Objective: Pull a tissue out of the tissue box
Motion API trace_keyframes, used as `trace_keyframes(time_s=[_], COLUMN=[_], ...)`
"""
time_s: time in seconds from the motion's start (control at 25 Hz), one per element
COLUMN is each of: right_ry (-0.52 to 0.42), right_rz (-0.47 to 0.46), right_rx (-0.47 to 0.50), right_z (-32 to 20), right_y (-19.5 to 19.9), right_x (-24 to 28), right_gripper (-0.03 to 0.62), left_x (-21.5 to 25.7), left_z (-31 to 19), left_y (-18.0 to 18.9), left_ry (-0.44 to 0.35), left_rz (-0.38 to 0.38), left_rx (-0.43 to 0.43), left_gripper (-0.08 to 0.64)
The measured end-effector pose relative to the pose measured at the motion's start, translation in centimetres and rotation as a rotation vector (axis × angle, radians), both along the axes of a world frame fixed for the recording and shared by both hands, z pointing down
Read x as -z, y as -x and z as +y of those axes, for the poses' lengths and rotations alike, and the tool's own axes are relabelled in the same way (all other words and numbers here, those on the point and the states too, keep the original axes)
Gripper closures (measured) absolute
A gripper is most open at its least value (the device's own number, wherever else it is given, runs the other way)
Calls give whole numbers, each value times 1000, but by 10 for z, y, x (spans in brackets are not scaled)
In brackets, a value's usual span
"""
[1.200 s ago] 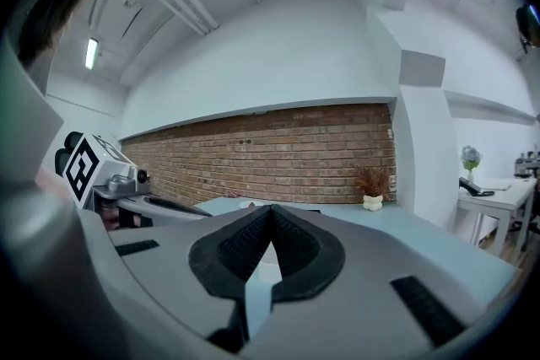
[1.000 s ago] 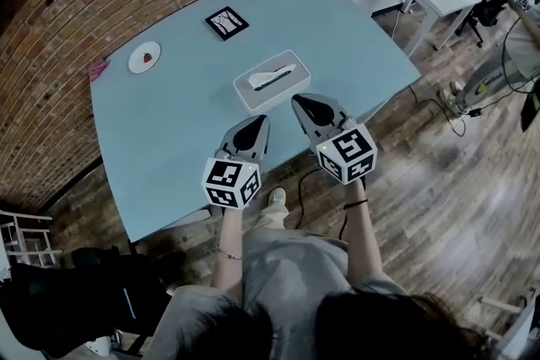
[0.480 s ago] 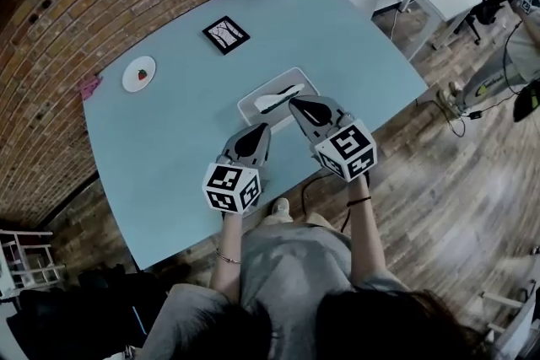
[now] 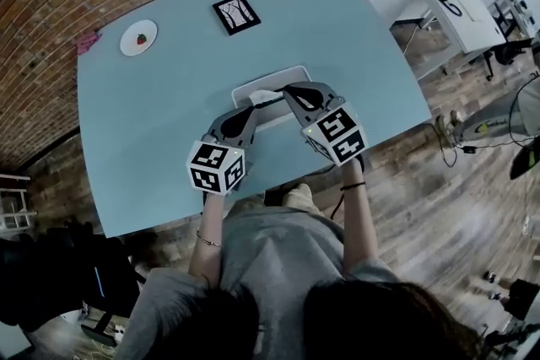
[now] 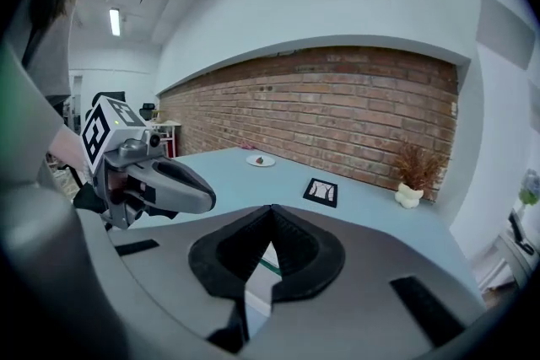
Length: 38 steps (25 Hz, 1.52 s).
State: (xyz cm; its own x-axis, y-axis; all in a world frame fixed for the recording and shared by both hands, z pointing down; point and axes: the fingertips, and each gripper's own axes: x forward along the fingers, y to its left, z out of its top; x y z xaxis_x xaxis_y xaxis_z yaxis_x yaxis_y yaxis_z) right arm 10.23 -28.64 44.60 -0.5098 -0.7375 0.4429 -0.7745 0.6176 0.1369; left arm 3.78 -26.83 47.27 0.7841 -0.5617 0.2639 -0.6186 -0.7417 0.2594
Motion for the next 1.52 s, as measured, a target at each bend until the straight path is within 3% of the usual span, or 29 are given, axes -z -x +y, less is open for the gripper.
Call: trace_keyframes(time_s=[0.48,0.68,0.8,0.92,1.52], right_ry=[133,190,213,231,309], right_rz=[198,234,251,271,395], right_rx=[278,374,413,446,568], right_z=[-25,-26,-26,-25,-19], right_y=[10,16,17,20,26], right_x=[-33,-49,-58,-65,-100], right_gripper=[592,591,586,529,482], left_x=[-16,-21,-25,-29,-44], left_z=[-8,-11,-10,-8,-4], left_y=[-9,-7,-7,-6,1], left_ry=[27,36,44,53,93], left_rz=[-42,-49,-59,-62,-70], left_rx=[134,166,175,184,222], left_gripper=[557,557,557,557,557])
